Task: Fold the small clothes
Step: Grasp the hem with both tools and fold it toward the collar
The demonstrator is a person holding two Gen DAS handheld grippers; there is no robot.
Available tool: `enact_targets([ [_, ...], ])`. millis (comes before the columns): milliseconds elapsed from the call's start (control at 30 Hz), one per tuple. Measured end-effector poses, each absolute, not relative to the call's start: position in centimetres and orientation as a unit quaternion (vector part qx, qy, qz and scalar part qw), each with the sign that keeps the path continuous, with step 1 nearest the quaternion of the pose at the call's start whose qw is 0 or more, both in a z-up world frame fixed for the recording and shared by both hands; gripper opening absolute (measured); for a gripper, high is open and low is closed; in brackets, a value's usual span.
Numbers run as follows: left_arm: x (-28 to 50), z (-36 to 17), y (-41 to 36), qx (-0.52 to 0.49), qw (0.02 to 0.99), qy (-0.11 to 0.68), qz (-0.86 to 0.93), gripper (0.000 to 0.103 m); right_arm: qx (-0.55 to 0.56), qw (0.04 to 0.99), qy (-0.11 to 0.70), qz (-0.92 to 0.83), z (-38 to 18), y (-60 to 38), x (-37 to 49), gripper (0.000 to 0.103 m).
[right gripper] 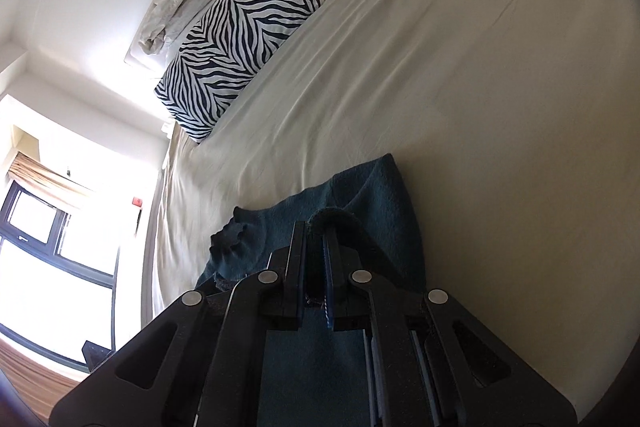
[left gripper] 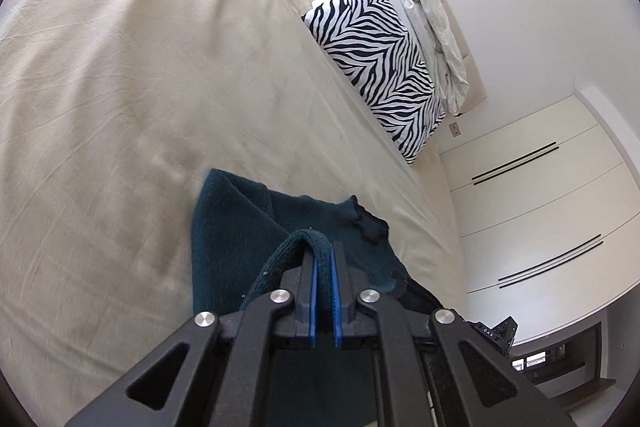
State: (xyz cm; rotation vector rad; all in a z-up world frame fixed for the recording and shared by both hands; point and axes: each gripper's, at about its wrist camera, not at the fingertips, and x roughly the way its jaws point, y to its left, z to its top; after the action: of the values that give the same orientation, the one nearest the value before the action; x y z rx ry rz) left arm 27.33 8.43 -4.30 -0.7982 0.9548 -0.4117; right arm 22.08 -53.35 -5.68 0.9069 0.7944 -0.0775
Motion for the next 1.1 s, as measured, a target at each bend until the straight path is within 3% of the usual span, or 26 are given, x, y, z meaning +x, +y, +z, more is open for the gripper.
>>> enact_targets([
  [100,29.2,-6.8,8.6,-0.364,0.792,0.46,-0.167,0.011,0.441,0.808,0.387,-0.057,-8.3,-54.3,24.2,0.01],
  [200,29.4,-8.5,9.5,-0.376,0.788,0.465,-0.148,0.052,0.452,0.795,0.399,-0.07,-10.7,-55.1,25.6,0.015],
  [233,29.0,-8.6,9.9,-0.381,0.789,0.459,-0.146,0.061,0.453,0.795,0.397,-0.07,-11.2,-55.2,25.9,0.017],
  [300,28.4,-8.7,10.3,-0.373,0.796,0.456,-0.138,0.066,0.451,0.801,0.389,-0.061,-11.6,-55.2,25.8,0.03],
  [333,28.1,-8.6,10.4,-0.37,0.798,0.455,-0.139,0.066,0.444,0.807,0.383,-0.063,-11.5,-55.2,25.6,0.034],
  [400,27.3,-8.3,10.3,-0.366,0.8,0.453,-0.145,0.066,0.432,0.818,0.374,-0.067,-10.7,-55.1,25.3,0.058],
  [433,26.8,-8.0,10.1,-0.358,0.803,0.452,-0.149,0.066,0.428,0.821,0.37,-0.078,-10.1,-55.1,24.8,0.06],
  [567,24.6,-6.6,8.2,-0.302,0.829,0.441,-0.162,0.066,0.395,0.841,0.361,-0.082,-7.7,-54.7,22.7,0.059],
  [767,20.6,-7.2,6.4,-0.235,0.846,0.45,-0.162,0.065,0.274,0.866,0.411,-0.082,-6.8,-51.2,19.1,0.057],
  [867,19.2,-7.9,6.5,-0.217,0.85,0.455,-0.153,0.058,0.229,0.87,0.429,-0.083,-7.4,-49.7,17.1,0.052],
  [933,18.7,-8.5,6.8,-0.216,0.847,0.463,-0.148,0.048,0.212,0.869,0.44,-0.079,-8.2,-49.3,15.6,0.045],
  [1000,18.2,-8.6,6.9,-0.207,0.849,0.464,-0.146,0.045,0.195,0.868,0.449,-0.083,-8.8,-49.0,14.4,0.036],
  [1100,17.4,-8.6,6.9,-0.194,0.852,0.464,-0.144,0.037,0.196,0.867,0.448,-0.089,-9.3,-49.2,13.1,0.032],
])
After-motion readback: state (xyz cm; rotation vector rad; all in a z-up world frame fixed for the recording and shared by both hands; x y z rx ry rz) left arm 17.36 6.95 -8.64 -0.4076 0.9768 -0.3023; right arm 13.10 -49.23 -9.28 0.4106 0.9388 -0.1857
